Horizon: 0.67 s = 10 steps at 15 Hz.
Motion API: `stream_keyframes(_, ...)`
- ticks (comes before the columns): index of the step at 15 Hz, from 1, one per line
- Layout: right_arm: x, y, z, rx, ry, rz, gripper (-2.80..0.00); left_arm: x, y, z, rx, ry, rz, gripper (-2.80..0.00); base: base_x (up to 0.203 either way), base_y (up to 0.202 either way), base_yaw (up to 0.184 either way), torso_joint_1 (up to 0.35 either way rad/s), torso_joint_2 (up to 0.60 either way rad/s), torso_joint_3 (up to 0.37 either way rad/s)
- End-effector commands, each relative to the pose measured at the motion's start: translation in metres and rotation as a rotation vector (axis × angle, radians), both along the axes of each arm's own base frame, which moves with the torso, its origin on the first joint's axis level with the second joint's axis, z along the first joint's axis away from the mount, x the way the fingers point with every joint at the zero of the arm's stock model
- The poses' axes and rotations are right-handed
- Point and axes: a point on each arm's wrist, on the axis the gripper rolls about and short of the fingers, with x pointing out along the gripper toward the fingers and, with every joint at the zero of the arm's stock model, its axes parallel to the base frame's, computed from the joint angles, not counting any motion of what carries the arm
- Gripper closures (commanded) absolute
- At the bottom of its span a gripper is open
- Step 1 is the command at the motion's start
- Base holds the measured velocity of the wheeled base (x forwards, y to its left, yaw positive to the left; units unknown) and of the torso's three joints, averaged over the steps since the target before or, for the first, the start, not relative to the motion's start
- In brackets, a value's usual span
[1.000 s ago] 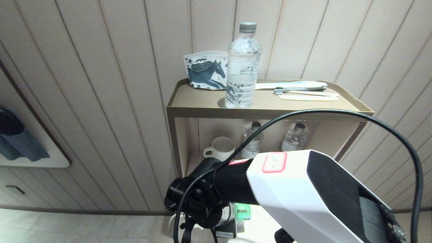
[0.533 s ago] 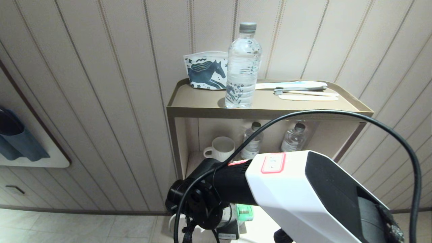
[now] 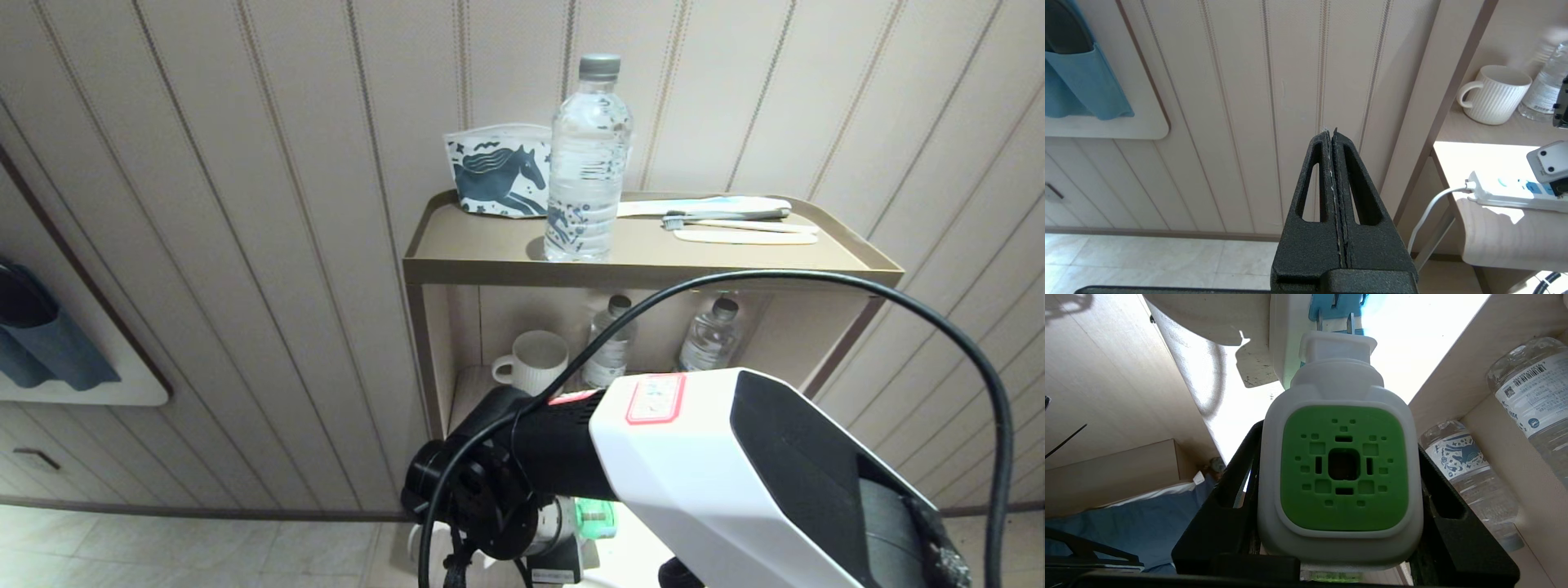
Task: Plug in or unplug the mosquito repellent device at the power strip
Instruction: Insert the plug into the socket
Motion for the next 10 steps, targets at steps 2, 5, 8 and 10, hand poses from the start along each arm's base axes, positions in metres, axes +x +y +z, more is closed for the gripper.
stream_keyframes(2,0.0011,0.0005,-0.0062,-0.015,0.007,0.001,0.0,0.0,0.0,0.0001,-0.001,-0.001,-0.002,0.0,0.0,0.0,0.0,0.0,0.0,0.0)
stream_keyframes(5,0.0024,0.0001,-0.0055,-0.011,0.003,-0.002,0.0,0.0,0.0,0.0001,0.0,-0.001,0.0,0.0,0.0,0.0,0.0,0.0,0.0,0.0)
stream_keyframes(8,0.0057,-0.0009,-0.0017,0.007,-0.016,-0.007,0.0,0.0,0.0,0.0001,0.0,-0.001,-0.001,0.0,0.0,0.0,0.0,0.0,0.0,0.0)
stream_keyframes(10,0.0059,-0.0019,0.0031,0.015,-0.024,-0.009,0.0,0.0,0.0,0.0001,-0.001,-0.001,0.001,0.0,0.0,0.0,0.0,0.0,0.0,0.0)
